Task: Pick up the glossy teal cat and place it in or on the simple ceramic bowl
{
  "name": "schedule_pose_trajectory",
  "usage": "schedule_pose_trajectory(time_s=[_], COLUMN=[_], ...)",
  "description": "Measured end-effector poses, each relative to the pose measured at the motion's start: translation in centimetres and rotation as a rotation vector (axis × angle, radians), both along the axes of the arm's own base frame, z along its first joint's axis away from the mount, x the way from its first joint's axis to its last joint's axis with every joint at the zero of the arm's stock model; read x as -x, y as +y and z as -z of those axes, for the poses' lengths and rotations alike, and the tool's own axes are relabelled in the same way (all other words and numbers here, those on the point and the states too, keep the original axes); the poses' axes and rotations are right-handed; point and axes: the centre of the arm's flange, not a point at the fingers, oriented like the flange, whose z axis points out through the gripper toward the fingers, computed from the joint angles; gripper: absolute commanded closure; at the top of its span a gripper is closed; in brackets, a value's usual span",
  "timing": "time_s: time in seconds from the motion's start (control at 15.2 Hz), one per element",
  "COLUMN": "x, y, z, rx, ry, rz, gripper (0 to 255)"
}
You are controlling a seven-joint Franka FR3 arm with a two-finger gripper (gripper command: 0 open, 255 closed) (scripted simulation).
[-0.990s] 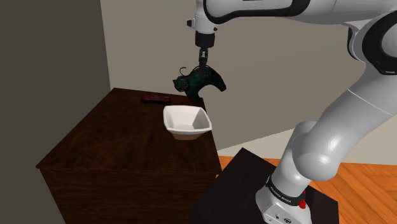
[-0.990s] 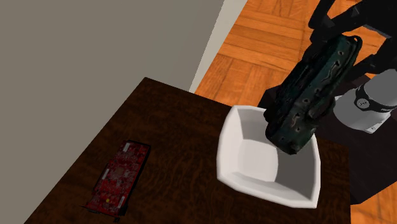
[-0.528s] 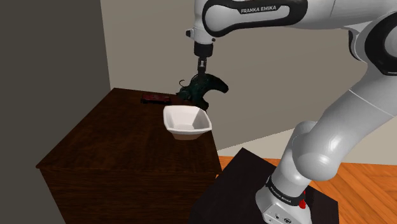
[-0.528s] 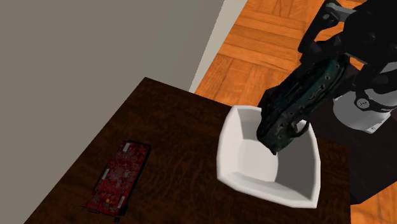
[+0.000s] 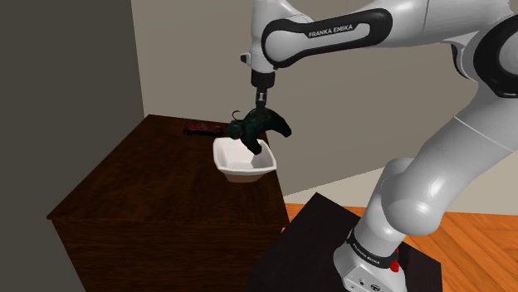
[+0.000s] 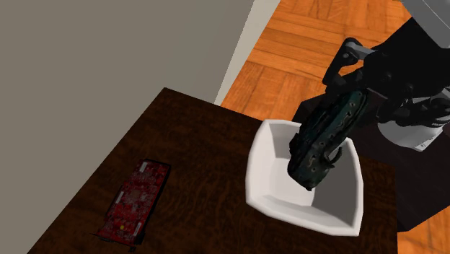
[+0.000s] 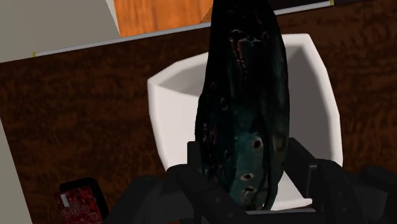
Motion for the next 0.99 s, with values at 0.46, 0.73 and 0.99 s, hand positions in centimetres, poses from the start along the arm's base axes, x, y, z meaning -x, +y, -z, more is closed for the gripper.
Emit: schedule_pose_trajectory(time_s=[0.46,0.73,0.99], x=[0.0,0.0,0.0], y=[0.3,0.3,0.0], z=[1.9,1.9,2.5], rx=[-0.002,-0.002,0.0], ry=[-0.017,-0.017,-0.003], rz=[-0.005,-0.005,0.0], gripper=[255,0,0])
